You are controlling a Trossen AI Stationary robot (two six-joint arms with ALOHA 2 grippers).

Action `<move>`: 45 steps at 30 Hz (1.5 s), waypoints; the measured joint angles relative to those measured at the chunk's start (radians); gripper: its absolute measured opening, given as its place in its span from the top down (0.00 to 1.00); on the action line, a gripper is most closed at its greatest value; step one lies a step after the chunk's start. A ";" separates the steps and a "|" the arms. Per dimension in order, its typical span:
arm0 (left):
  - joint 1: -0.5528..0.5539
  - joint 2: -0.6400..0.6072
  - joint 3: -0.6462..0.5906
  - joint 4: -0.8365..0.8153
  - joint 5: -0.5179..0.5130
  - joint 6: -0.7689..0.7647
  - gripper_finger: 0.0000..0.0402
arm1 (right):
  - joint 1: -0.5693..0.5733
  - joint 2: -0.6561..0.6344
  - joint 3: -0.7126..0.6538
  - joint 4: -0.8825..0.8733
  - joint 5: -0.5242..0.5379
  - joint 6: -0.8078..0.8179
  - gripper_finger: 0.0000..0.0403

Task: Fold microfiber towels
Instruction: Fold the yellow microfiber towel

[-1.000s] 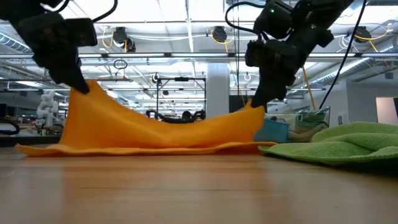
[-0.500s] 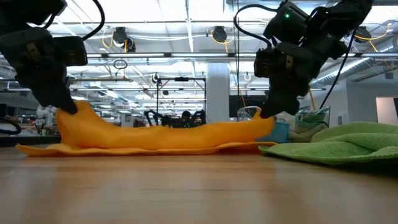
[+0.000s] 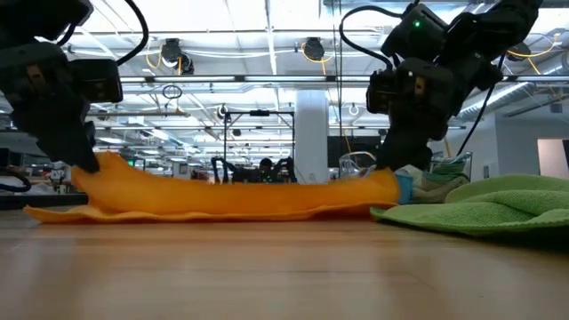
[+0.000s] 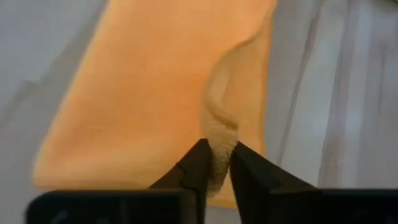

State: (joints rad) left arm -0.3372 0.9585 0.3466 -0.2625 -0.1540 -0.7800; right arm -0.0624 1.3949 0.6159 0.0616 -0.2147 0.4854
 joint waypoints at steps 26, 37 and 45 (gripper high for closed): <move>0.093 -0.051 0.007 0.041 -0.132 -0.076 0.52 | 0.003 0.000 0.130 -0.025 -0.097 0.236 0.55; 0.328 -0.049 -0.016 -0.206 0.135 0.244 0.36 | 0.003 -0.001 0.172 -0.022 -0.093 0.222 0.55; 0.378 -0.049 -0.083 -0.093 0.193 0.285 0.55 | -0.009 -0.001 0.172 0.078 -0.004 0.204 0.55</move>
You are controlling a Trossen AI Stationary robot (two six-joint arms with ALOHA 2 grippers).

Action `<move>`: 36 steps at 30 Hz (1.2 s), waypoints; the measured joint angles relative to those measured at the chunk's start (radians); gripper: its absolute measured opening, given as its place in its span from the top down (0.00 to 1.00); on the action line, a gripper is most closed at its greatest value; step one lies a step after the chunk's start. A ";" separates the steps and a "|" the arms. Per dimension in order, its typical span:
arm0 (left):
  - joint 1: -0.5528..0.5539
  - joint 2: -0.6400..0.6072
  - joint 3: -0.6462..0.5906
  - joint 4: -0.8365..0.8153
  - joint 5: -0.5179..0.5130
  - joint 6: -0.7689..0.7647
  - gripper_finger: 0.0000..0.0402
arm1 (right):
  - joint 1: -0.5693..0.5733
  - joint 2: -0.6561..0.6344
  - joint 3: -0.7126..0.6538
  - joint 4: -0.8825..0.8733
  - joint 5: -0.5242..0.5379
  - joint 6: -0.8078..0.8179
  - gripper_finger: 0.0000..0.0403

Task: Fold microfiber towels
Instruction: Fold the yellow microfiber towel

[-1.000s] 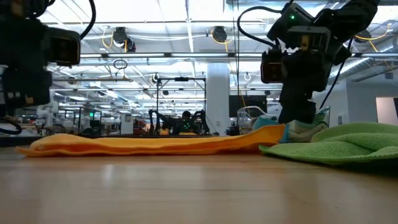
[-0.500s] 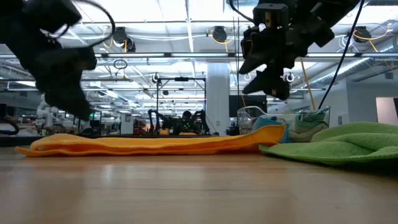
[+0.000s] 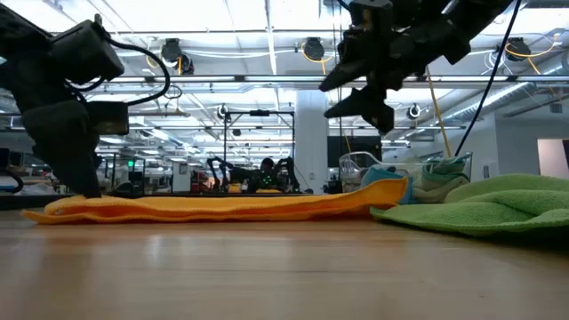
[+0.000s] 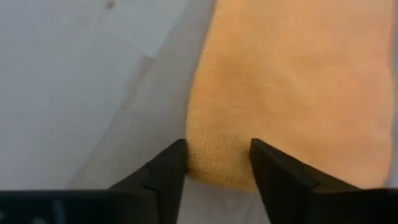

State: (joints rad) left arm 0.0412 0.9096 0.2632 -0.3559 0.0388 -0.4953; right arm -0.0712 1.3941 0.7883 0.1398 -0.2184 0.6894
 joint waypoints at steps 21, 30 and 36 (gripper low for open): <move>-0.033 -0.001 0.218 -0.005 0.174 -0.268 0.97 | -0.020 0.504 0.578 0.029 -0.062 -0.269 0.55; -0.034 0.008 0.288 0.049 0.107 -0.398 0.98 | -0.029 0.528 0.610 0.009 -0.150 -0.267 0.55; -0.035 0.064 0.288 0.191 0.068 -0.539 0.97 | -0.032 0.386 0.610 -0.219 -0.053 -0.397 0.55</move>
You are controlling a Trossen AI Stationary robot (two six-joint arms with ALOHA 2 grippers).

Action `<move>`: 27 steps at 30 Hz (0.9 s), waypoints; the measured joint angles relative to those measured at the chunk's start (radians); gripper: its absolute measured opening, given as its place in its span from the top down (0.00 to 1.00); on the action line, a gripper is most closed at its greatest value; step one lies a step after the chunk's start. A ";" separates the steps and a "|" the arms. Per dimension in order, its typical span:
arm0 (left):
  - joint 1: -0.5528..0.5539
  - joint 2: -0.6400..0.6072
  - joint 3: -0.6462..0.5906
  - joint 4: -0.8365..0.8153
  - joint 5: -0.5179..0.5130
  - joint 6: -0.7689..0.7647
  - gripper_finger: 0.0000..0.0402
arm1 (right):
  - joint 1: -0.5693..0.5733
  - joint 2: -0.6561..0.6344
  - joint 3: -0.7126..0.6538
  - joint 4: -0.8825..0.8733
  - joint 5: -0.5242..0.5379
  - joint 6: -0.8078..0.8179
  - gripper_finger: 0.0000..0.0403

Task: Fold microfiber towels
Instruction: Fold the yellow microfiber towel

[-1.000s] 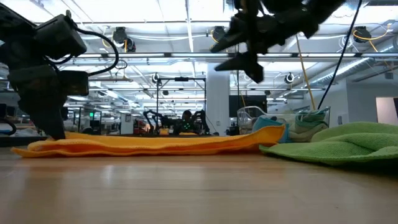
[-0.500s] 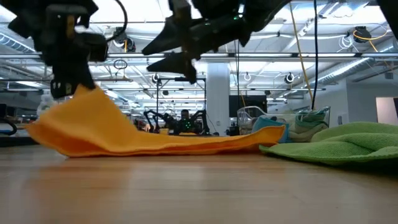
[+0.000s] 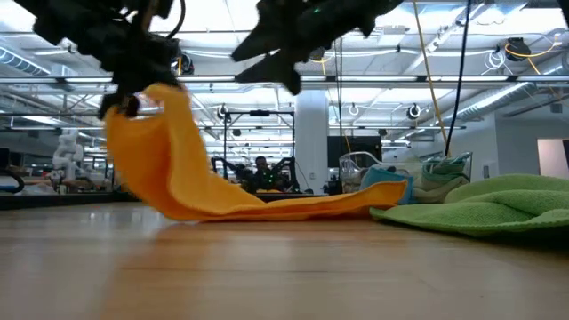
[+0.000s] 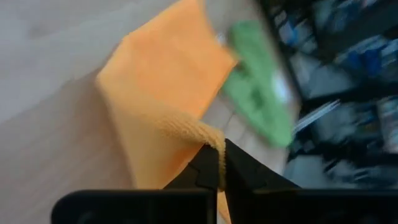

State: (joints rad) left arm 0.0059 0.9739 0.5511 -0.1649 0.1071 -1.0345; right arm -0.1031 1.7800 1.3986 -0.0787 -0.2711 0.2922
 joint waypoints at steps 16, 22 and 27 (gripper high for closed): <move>0.018 0.429 0.107 0.499 0.005 -0.011 0.97 | 0.099 -0.277 -0.272 -0.334 0.320 0.142 0.55; 0.041 0.616 0.282 0.500 0.113 0.090 0.99 | 0.112 -0.359 -0.475 -0.201 0.274 0.286 0.55; 0.075 0.728 0.391 0.500 0.153 0.083 0.97 | 0.121 -0.428 -0.575 -0.199 0.252 0.358 0.55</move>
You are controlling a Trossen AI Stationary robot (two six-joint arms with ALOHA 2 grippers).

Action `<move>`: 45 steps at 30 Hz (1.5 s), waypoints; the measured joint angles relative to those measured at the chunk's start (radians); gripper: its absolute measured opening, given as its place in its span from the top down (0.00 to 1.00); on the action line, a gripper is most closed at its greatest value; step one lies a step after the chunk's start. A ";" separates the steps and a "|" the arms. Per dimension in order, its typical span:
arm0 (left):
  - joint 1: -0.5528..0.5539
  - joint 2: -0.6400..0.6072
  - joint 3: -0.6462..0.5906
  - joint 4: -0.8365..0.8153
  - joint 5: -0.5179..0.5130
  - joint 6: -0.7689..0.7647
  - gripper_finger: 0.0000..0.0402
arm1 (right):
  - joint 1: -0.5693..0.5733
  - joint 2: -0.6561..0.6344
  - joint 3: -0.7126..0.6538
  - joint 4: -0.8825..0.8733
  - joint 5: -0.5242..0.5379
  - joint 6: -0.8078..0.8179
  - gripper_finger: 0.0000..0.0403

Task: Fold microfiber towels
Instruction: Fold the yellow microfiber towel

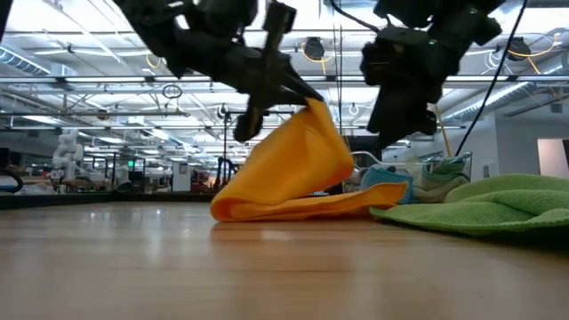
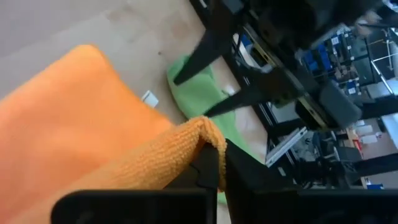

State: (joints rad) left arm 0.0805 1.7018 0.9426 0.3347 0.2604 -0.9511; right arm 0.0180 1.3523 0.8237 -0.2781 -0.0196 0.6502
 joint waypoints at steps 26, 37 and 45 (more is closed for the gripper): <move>0.096 0.307 0.250 -0.026 -0.017 -0.078 0.70 | 0.001 -0.202 -0.118 -0.153 0.097 0.009 0.55; 0.131 0.138 0.254 -0.263 0.150 -0.004 0.44 | 0.002 -0.219 -0.118 -0.016 0.067 0.049 0.55; 0.029 0.020 0.254 -0.807 -0.022 -0.068 0.52 | 0.003 -0.195 -0.117 0.100 0.069 0.129 0.55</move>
State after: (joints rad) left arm 0.1093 1.7214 1.1962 -0.4718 0.2380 -1.0192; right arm 0.0214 1.1572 0.7067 -0.1780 0.0490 0.7789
